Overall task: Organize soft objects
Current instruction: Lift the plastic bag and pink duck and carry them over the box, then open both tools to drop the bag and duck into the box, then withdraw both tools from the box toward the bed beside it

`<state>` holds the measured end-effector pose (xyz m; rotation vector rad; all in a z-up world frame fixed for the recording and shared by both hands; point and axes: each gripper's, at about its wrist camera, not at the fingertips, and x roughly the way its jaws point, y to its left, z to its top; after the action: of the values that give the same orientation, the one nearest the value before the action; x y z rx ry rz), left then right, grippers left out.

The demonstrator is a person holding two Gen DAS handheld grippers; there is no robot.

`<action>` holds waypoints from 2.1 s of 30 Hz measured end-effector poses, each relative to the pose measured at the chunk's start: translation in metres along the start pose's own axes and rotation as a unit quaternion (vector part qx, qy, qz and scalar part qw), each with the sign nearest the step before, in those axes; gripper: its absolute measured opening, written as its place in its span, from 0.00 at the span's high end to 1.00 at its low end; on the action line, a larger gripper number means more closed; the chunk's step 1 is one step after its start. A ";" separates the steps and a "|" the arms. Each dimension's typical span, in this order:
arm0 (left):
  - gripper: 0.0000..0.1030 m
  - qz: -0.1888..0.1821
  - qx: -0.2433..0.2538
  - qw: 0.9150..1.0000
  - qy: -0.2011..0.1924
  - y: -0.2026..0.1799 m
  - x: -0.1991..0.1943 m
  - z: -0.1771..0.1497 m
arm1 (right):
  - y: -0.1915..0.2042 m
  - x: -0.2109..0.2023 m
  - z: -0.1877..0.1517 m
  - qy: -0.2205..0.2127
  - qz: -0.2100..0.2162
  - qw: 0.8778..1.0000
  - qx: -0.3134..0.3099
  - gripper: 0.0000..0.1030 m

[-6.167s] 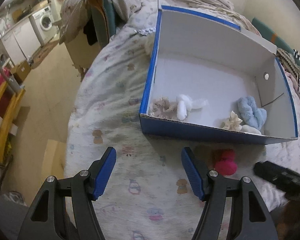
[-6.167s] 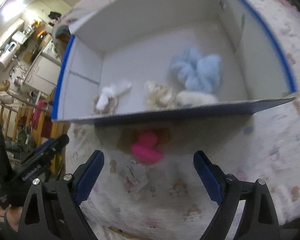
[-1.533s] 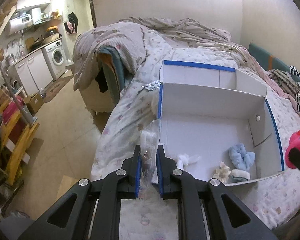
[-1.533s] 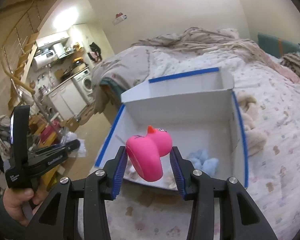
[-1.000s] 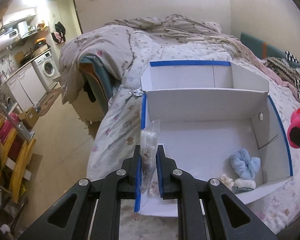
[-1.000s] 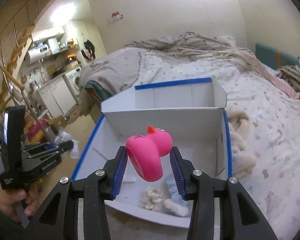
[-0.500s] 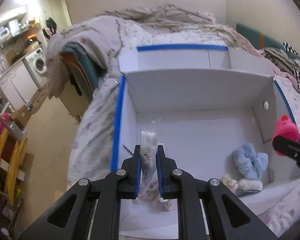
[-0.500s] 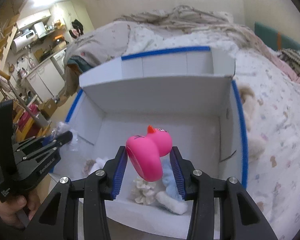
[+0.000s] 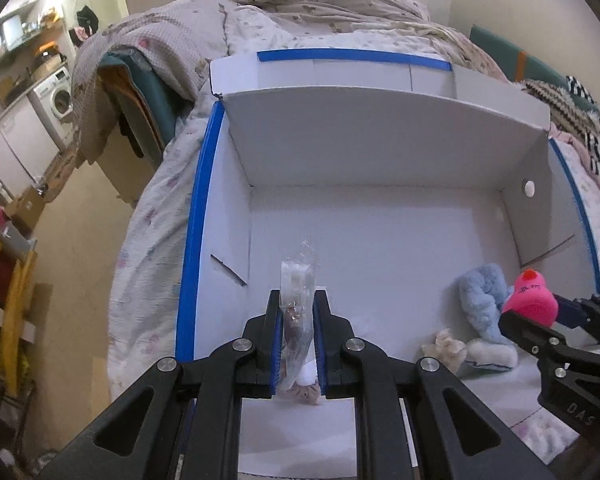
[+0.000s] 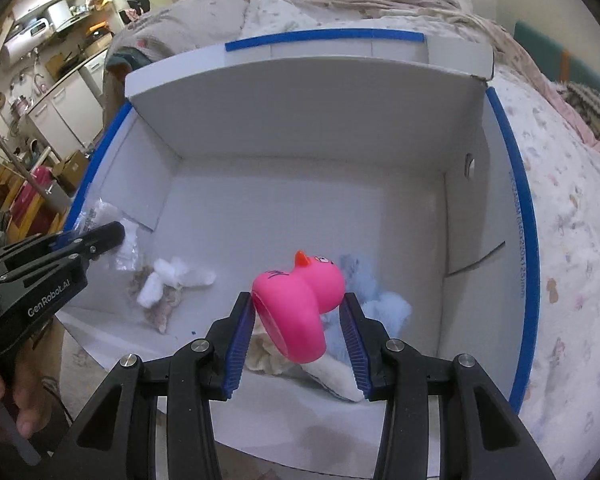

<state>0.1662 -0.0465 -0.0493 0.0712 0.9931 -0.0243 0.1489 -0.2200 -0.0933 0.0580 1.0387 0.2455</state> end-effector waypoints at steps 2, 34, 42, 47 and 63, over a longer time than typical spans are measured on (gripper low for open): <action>0.88 0.010 0.005 1.000 0.000 -0.003 0.001 -0.001 | -0.002 0.000 -0.001 0.002 0.001 1.000 0.003 0.55; 0.49 0.013 -0.007 1.000 -0.011 -0.003 -0.004 -0.006 | -0.011 0.006 0.005 0.009 0.067 0.996 0.066 0.26; 0.48 0.013 -0.014 1.000 -0.018 -0.001 -0.010 -0.006 | -0.016 -0.007 0.007 -0.022 0.082 0.993 0.085 0.04; 0.35 0.014 -0.014 0.999 -0.027 0.002 -0.019 -0.009 | -0.015 -0.012 0.007 -0.030 0.073 0.993 0.085 0.04; 0.32 0.033 -0.010 0.996 -0.079 0.022 -0.075 -0.036 | -0.010 -0.044 -0.021 -0.054 0.072 0.989 0.114 0.04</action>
<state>0.0964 -0.0232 -0.0043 0.0827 0.8317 0.0392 0.1110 -0.2410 -0.0687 0.3504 0.9515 0.2503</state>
